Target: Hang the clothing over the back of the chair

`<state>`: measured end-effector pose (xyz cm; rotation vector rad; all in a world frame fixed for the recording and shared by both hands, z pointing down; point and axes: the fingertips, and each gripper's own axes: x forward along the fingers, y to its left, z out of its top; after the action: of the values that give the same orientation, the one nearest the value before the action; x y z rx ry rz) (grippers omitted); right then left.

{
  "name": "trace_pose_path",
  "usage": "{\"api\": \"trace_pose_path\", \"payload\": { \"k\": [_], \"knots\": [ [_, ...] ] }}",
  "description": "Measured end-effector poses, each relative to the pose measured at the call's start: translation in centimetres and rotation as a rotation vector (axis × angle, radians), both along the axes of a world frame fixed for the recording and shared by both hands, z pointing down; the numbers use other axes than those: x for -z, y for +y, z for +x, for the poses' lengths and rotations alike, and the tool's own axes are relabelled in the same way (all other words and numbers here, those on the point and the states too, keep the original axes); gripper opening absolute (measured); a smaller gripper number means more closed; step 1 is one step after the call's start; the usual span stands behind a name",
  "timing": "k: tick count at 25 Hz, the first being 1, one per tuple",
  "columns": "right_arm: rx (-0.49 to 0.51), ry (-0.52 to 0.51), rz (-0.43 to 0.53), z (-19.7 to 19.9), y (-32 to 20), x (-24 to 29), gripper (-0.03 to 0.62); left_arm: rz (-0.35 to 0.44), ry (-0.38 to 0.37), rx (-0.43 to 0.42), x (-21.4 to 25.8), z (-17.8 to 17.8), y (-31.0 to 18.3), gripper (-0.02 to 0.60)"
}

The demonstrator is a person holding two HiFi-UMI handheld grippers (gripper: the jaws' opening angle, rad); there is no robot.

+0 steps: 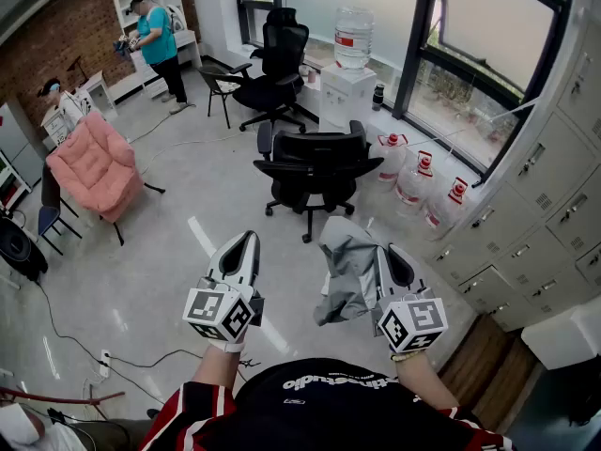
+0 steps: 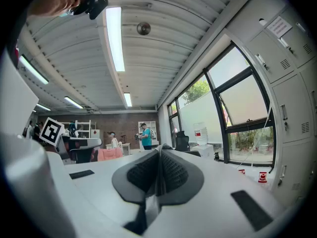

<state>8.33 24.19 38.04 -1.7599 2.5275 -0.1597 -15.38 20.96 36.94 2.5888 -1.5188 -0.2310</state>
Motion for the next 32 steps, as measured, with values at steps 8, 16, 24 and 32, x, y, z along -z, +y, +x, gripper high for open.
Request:
{"api": "trace_pose_path", "payload": {
  "k": [8, 16, 24, 32],
  "knots": [
    [-0.008, 0.018, 0.008, -0.2, 0.0, 0.1, 0.02, 0.015, -0.023, 0.003, 0.2, 0.0, 0.2, 0.026],
    [-0.009, 0.018, 0.009, 0.5, 0.3, -0.1, 0.02, 0.008, -0.023, 0.0, 0.0, 0.7, 0.5, 0.025],
    [-0.001, 0.001, 0.005, 0.7, 0.2, 0.1, 0.021, 0.018, -0.015, -0.013, 0.3, 1.4, 0.6, 0.026],
    [0.011, -0.014, 0.002, 1.0, -0.8, 0.0, 0.021, 0.028, -0.02, -0.024, 0.3, 2.3, -0.5, 0.025]
  ]
}}
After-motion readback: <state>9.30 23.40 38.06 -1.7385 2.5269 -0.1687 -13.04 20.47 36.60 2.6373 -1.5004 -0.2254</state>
